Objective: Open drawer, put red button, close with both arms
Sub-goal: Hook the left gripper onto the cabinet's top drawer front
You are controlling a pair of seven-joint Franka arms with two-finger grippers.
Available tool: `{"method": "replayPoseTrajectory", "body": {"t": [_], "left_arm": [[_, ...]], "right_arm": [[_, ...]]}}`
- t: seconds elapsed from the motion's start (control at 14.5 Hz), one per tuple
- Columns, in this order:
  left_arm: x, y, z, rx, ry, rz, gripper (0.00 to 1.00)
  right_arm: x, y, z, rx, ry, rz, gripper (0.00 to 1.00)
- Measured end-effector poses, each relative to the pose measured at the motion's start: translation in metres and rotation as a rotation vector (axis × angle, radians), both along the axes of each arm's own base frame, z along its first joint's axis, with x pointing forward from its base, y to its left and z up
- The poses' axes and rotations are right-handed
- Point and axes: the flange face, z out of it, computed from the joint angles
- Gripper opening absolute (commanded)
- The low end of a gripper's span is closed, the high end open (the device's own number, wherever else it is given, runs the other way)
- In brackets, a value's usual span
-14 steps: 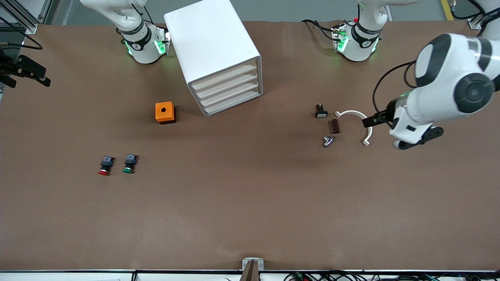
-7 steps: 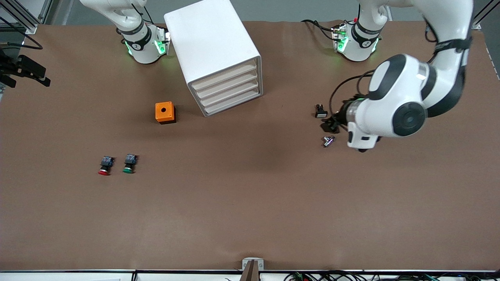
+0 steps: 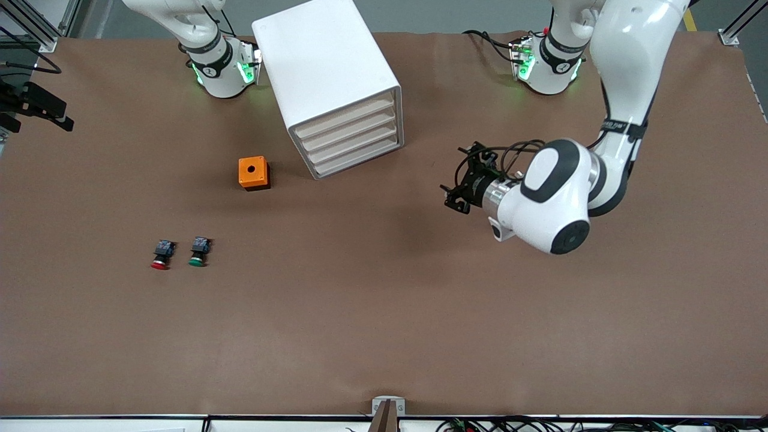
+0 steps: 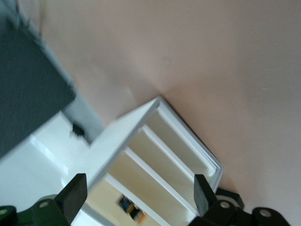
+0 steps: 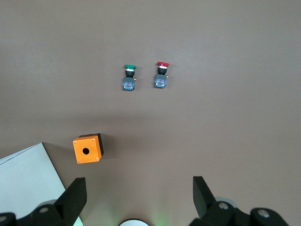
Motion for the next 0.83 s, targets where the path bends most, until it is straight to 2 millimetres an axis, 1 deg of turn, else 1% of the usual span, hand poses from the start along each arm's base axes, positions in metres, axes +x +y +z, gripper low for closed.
{"method": "replayPoseTrajectory", "body": {"t": [0.14, 0.21, 0.35, 0.48, 0.62, 0.83], "left_arm": [[-0.004, -0.014, -0.03, 0.05, 0.146, 0.088, 1.0], [-0.009, -0.025, -0.043, 0.068, 0.209, 0.115, 1.0], [-0.022, -0.048, -0.063, 0.114, 0.311, 0.145, 1.0], [-0.037, -0.071, -0.075, 0.16, 0.386, 0.16, 1.0], [-0.05, -0.089, -0.085, 0.191, 0.438, 0.161, 1.0], [-0.067, -0.104, -0.102, 0.245, 0.485, 0.147, 1.0]], "right_arm": [[0.001, -0.001, -0.002, -0.001, 0.004, -0.002, 1.0], [0.002, -0.001, -0.003, -0.002, 0.006, -0.002, 1.0], [0.003, -0.002, -0.004, -0.003, 0.009, -0.002, 1.0], [0.004, -0.002, -0.006, -0.003, 0.012, -0.003, 1.0], [0.006, -0.002, -0.006, -0.004, 0.012, -0.003, 1.0], [0.014, -0.003, -0.018, -0.006, 0.027, -0.003, 1.0]]}}
